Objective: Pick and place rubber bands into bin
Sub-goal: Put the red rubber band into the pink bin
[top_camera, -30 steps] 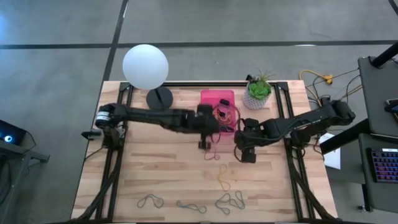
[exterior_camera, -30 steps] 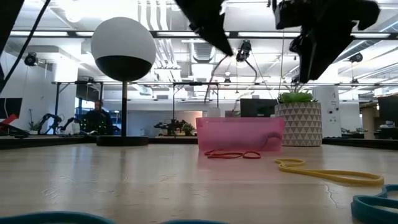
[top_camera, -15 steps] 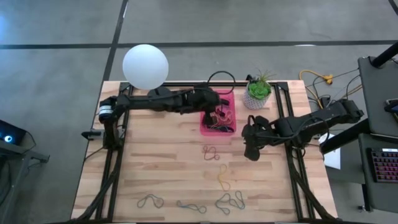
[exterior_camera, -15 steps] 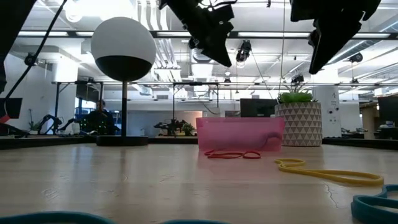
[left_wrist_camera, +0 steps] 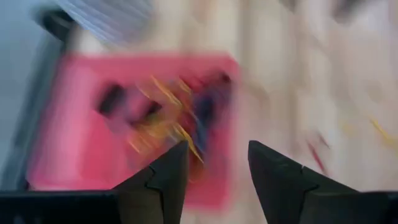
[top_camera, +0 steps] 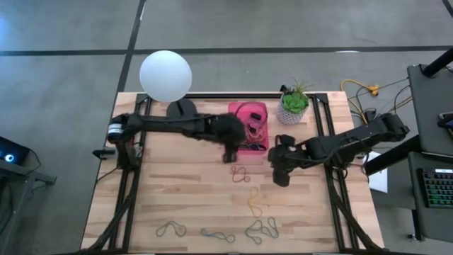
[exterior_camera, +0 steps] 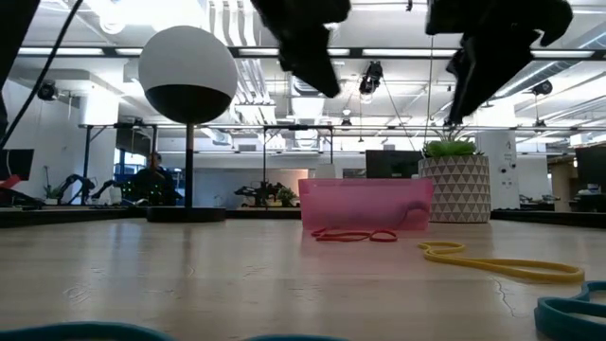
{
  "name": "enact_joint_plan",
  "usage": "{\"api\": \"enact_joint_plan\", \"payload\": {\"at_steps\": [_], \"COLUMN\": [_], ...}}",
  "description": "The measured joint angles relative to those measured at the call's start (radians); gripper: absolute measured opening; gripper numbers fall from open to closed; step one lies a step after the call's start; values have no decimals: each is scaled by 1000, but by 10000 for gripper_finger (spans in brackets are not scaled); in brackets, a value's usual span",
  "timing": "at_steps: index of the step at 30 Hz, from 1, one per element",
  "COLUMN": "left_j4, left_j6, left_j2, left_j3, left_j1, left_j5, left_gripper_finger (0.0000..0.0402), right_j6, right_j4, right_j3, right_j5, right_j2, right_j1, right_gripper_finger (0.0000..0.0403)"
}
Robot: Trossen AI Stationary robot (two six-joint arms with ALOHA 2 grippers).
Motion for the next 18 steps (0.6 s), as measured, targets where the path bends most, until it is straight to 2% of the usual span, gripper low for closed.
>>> {"api": "enact_joint_plan", "payload": {"at_steps": [4,7,11,15,18], "left_j4": [-207,-310,-330,-307,-274], "left_j6": [-15,-84,-144,-276,-394], "left_j2": [-12,-17,-35,-65,-109], "left_j3": [-3,-5,-44,-133,-220], "left_j1": [-72,-132,-207,-253,-279], "left_j5": [22,20,11,-3,-8], "left_gripper_finger": [149,142,134,130,129], "right_j6": [-131,-221,-296,-326,-316], "right_j4": [136,245,311,314,320], "right_j3": [-1,-1,10,40,70], "right_j5": [-19,-109,-225,-326,-348], "right_j2": [65,133,235,332,398], "right_j1": [-1,-2,-1,-1,-1], "right_gripper_finger": [206,206,206,206,206]}}
